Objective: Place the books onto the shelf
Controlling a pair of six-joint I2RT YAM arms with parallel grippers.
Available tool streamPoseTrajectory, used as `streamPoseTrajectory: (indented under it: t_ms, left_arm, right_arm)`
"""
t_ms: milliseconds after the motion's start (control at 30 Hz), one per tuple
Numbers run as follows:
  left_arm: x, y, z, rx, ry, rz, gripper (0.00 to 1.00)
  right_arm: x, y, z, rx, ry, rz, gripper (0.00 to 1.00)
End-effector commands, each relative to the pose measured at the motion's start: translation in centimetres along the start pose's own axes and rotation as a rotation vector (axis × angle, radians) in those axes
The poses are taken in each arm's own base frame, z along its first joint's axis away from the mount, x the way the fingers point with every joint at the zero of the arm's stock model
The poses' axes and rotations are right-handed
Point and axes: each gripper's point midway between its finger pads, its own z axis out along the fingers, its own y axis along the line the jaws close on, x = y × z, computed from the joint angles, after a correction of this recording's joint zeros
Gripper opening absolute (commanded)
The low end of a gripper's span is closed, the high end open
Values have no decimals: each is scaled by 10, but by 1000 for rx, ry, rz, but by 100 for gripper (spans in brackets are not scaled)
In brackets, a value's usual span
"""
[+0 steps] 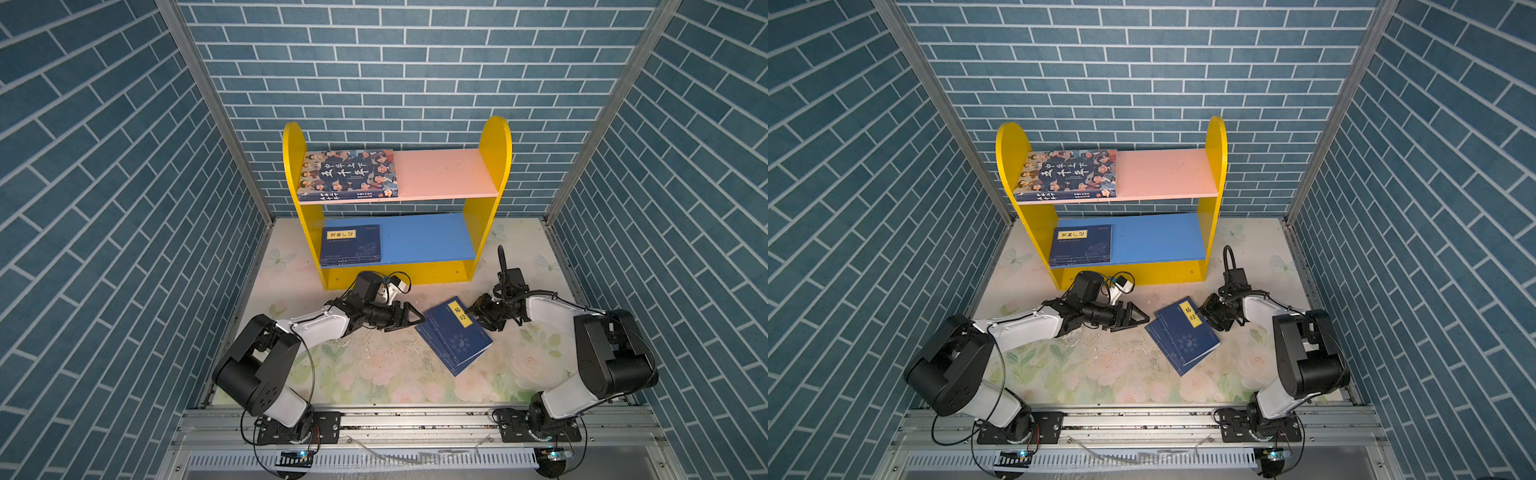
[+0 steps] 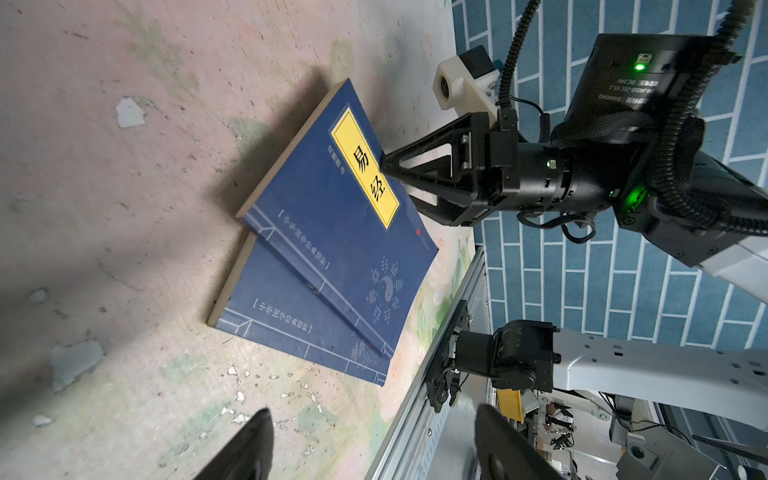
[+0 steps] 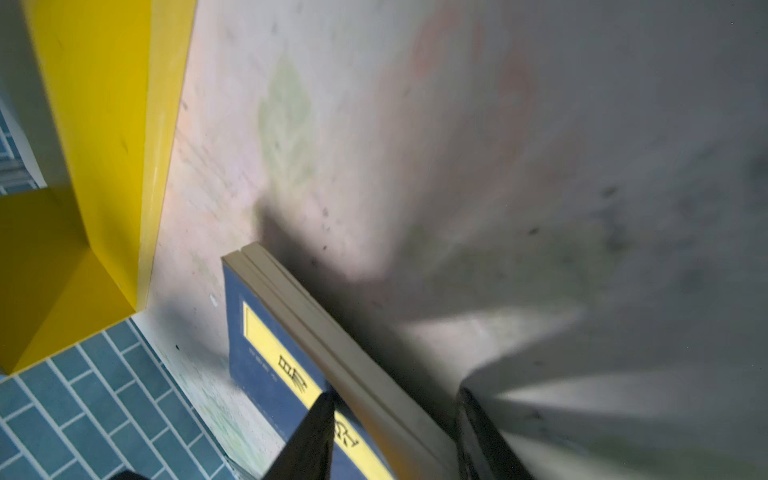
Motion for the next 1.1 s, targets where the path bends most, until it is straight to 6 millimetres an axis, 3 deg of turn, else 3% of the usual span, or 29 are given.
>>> streamPoseTrajectory:
  t_ms: [0, 367, 433, 633, 867, 1067]
  left_arm:
    - [7, 8, 10, -21, 17, 17, 80]
    - [18, 44, 20, -138, 45, -24, 82]
    - [20, 43, 19, -134, 49, -26, 82]
    - [22, 33, 18, -96, 46, -1, 82]
    - [27, 36, 25, -75, 73, -29, 81]
    - [34, 35, 29, -72, 101, -34, 81]
  right_arm:
    - [30, -6, 13, 37, 92, 8, 48]
    - [32, -2, 3, 44, 4, -34, 50]
    - [32, -4, 2, 34, -21, -44, 50]
    - [29, 15, 5, -65, -25, -107, 50]
    - [42, 37, 11, -94, 17, -199, 48]
    - [49, 30, 6, -71, -11, -222, 47]
